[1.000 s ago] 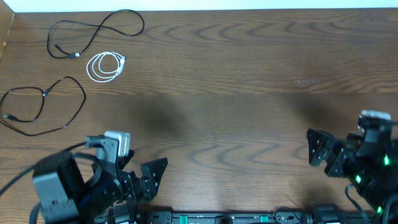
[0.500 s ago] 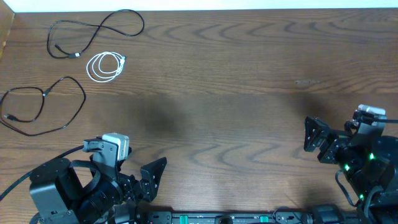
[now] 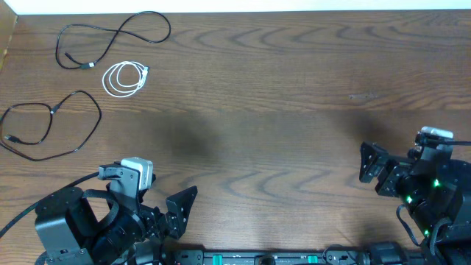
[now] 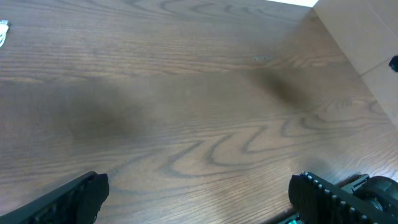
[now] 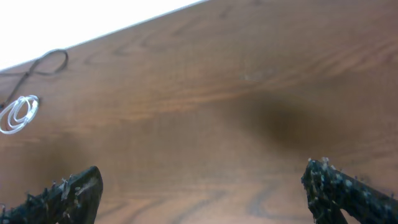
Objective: Untangle cables
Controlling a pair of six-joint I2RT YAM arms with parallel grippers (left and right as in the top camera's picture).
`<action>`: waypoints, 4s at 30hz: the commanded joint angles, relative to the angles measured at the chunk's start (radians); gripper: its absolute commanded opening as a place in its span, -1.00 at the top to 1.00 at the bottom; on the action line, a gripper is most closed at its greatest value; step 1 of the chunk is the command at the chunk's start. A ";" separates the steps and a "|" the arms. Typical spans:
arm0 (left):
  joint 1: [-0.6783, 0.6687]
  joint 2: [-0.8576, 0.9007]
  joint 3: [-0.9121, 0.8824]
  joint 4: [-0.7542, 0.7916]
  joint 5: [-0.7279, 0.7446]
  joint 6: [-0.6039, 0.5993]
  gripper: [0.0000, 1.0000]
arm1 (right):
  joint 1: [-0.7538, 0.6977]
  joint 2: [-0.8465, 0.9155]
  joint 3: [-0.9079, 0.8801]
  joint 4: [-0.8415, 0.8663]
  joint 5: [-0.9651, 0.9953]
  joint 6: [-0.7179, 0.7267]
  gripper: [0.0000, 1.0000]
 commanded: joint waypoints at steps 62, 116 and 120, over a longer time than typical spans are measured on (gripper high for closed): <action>0.003 0.000 0.003 0.002 -0.005 0.012 -0.96 | -0.168 -0.578 -0.584 0.296 0.046 -0.323 -0.98; 0.003 0.000 0.003 0.002 -0.005 0.012 -0.95 | -0.082 -0.602 -0.928 0.874 0.001 -0.320 -0.99; 0.003 0.000 0.003 0.002 -0.005 0.012 -0.96 | -0.082 -0.602 -0.937 0.896 0.000 -0.319 -0.99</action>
